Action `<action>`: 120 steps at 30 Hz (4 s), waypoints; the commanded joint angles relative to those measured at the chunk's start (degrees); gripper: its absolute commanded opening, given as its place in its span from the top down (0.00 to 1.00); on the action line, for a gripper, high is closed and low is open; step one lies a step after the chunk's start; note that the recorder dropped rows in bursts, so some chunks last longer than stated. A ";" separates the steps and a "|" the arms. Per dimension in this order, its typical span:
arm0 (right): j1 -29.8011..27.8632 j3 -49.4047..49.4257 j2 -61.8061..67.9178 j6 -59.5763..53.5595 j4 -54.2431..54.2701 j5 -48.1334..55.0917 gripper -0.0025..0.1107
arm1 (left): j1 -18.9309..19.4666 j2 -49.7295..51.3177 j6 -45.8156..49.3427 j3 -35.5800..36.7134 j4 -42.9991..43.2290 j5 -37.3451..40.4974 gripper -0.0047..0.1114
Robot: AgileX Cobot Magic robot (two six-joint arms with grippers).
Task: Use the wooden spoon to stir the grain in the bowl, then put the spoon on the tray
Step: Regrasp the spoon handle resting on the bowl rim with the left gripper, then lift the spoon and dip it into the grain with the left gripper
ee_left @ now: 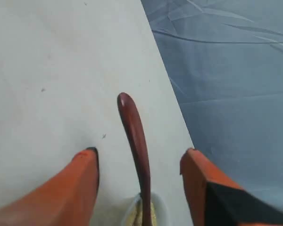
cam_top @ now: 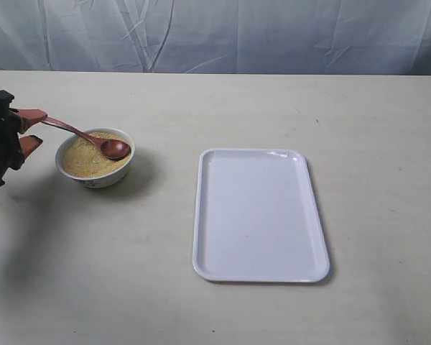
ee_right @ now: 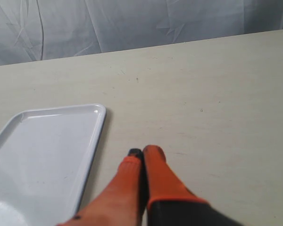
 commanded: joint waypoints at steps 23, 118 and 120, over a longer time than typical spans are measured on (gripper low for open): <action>-0.33 0.28 -0.33 -0.22 -0.03 -0.80 0.96 | 0.02 13.00 -5.85 -13.04 8.54 -11.41 0.52; -0.33 0.28 -0.33 -0.22 -0.05 -0.80 0.96 | -11.99 -20.17 43.08 1.22 -12.50 15.00 0.96; -0.33 0.28 -0.33 -0.22 -0.05 -0.80 0.96 | -11.99 -20.45 45.63 1.22 -14.34 15.76 0.96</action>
